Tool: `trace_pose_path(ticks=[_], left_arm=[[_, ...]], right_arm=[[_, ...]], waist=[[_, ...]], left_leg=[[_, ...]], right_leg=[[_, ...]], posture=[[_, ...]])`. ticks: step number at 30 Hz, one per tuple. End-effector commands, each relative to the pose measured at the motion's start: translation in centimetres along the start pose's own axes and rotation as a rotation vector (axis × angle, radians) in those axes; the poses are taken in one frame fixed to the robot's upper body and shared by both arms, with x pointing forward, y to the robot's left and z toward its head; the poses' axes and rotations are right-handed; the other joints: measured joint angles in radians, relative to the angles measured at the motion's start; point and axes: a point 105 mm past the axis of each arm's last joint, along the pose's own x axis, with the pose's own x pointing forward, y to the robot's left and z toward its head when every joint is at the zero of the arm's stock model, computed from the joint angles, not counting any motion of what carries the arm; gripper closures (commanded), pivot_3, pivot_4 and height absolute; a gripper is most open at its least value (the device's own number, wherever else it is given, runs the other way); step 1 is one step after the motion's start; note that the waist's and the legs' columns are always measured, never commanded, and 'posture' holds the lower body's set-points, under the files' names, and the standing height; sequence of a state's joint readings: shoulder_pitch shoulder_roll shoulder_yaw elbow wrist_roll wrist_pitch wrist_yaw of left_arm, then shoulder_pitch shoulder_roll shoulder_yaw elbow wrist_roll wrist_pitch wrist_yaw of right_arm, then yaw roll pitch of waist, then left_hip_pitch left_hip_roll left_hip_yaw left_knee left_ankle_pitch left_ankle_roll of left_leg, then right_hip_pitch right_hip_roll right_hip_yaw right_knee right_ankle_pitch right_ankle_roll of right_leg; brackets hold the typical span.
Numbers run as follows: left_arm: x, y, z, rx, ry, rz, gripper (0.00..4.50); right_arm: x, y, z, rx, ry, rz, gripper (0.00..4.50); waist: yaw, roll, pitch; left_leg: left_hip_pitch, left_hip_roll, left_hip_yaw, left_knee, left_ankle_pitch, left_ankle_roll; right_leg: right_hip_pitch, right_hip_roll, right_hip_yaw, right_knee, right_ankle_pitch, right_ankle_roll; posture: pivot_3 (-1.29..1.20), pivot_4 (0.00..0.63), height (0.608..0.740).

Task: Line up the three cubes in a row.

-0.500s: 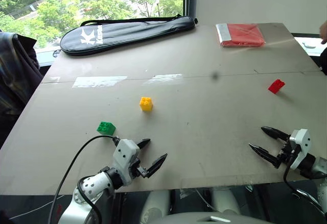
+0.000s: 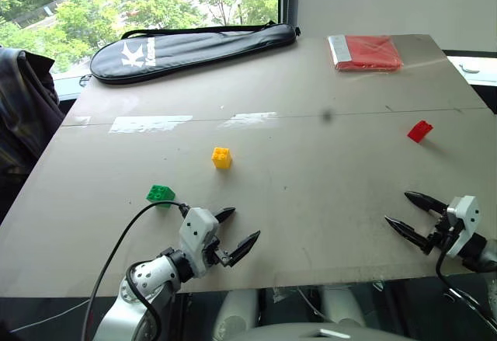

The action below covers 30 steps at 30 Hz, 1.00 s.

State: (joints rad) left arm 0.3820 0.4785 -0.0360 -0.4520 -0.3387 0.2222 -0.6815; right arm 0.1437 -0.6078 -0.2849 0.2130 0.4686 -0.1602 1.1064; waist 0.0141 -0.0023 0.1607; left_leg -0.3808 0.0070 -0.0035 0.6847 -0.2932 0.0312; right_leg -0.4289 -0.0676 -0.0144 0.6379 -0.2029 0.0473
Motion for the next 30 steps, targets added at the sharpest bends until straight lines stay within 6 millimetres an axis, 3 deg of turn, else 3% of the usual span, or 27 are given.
trace_pose_path(ticks=[1, 7, 11, 15, 19, 22, 24, 30], left_arm=[[-0.4, -0.4, -1.3, -0.036, 0.049, -0.026, 0.02], [-0.3, 0.1, -0.8, -0.015, 0.05, -0.05, 0.02], [-0.4, 0.1, 0.0, 0.038, 0.074, -0.129, 0.02], [0.4, 0.2, 3.1, 0.099, 0.039, -0.227, 0.02], [2.1, 0.3, 8.0, 0.213, -0.015, -0.323, 0.02], [2.8, 0.0, 10.0, 0.258, -0.026, -0.366, 0.02], [2.9, -0.2, 10.8, 0.277, -0.025, -0.385, 0.02], [2.7, -0.3, 12.1, 0.318, -0.023, -0.393, 0.02]], right_arm=[[-0.1, -0.3, 0.5, -0.029, -0.019, -0.016, 0.0], [0.1, -0.3, 1.1, -0.024, -0.061, -0.048, 0.0], [0.2, -3.1, 2.5, -0.018, -0.103, -0.258, 0.0], [1.0, -6.8, 4.0, -0.053, -0.087, -0.474, 0.0], [3.5, -11.9, 6.6, 0.005, -0.103, -0.692, 0.0], [4.9, -14.2, 8.0, 0.067, -0.134, -0.823, 0.0], [5.7, -15.1, 8.5, 0.108, -0.155, -0.894, 0.0], [9.3, -14.9, 8.7, 0.186, -0.179, -0.931, 0.0]], waist=[[0.0, 0.0, 0.0], [0.0, 0.0, 0.0], [0.0, 0.0, 0.0], [-0.001, -0.002, 0.003], [-0.002, -0.007, 0.008], [-0.011, -0.007, 0.015], [-0.02, -0.007, 0.014], [-0.027, -0.008, 0.015]], left_leg=[[0.0, 0.0, 0.0, 0.0, 0.0, 0.0], [0.0, 0.0, 0.0, 0.0, 0.0, 0.0], [0.0, 0.0, 0.0, 0.0, 0.0, 0.0], [0.0, 0.0, 0.001, 0.001, 0.0, 0.0], [-0.002, 0.0, 0.0, 0.001, 0.0, 0.0], [-0.01, -0.001, 0.002, 0.003, 0.003, -0.002], [-0.008, -0.001, 0.002, 0.003, 0.003, -0.003], [-0.019, 0.0, 0.002, 0.001, 0.005, -0.007]], right_leg=[[0.0, 0.0, 0.0, 0.0, 0.0, 0.0], [0.0, 0.001, 0.0, 0.0, 0.0, 0.0], [0.0, 0.001, 0.0, 0.001, 0.0, 0.0], [-0.001, 0.001, 0.001, 0.002, 0.0, 0.0], [-0.003, 0.003, 0.001, 0.004, 0.0, -0.001], [-0.011, 0.004, 0.003, 0.004, 0.006, -0.006], [-0.01, 0.005, 0.003, 0.005, 0.008, -0.003], [-0.018, 0.005, 0.0, 0.004, 0.008, -0.002]], posture=[[0.0, 0.15, 0.694], [0.0, 0.15, 0.694], [0.0, 0.15, 0.694], [0.0, 0.15, 0.694], [0.0, 0.15, 0.694], [0.0, 0.15, 0.694], [0.0, 0.15, 0.694], [0.0, 0.15, 0.694]])
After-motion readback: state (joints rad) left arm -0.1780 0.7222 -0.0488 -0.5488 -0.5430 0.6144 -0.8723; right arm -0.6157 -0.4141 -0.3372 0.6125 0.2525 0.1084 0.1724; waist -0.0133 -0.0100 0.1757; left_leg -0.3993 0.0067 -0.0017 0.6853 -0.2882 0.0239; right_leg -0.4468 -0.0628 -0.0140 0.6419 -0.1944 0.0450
